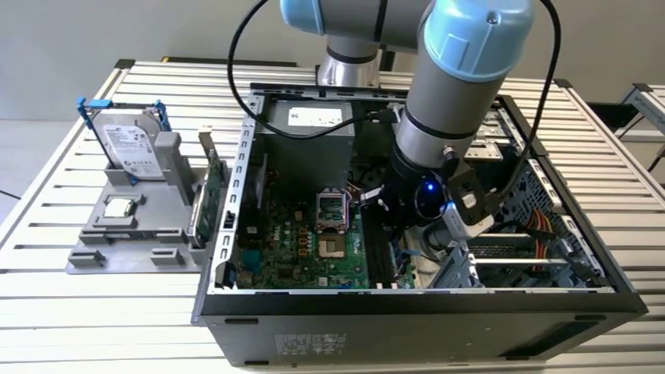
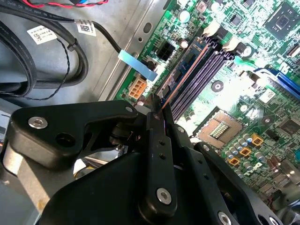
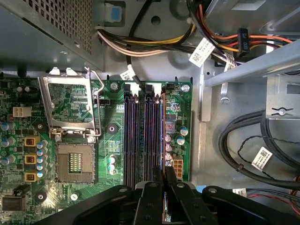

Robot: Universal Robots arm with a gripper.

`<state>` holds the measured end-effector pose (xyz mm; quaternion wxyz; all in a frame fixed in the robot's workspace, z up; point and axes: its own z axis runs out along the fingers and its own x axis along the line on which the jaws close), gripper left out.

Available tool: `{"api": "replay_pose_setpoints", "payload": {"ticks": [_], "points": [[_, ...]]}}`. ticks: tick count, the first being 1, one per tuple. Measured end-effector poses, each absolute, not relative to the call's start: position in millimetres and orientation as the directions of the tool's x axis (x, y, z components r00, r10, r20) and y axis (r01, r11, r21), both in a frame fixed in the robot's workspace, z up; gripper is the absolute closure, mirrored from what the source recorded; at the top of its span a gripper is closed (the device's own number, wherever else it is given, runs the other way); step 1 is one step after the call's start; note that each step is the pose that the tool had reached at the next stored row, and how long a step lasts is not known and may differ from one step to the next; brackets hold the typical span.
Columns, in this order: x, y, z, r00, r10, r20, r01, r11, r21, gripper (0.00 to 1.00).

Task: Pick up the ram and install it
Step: 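Insert the ram into the slot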

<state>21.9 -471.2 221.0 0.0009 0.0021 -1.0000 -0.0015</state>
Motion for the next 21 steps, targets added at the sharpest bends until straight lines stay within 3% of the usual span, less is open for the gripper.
{"api": "replay_pose_setpoints", "payload": {"ticks": [21], "points": [[21.7,-472.6,218.4,-1.000,-0.025,0.002,-0.025,1.000,0.003,1.00]]}}
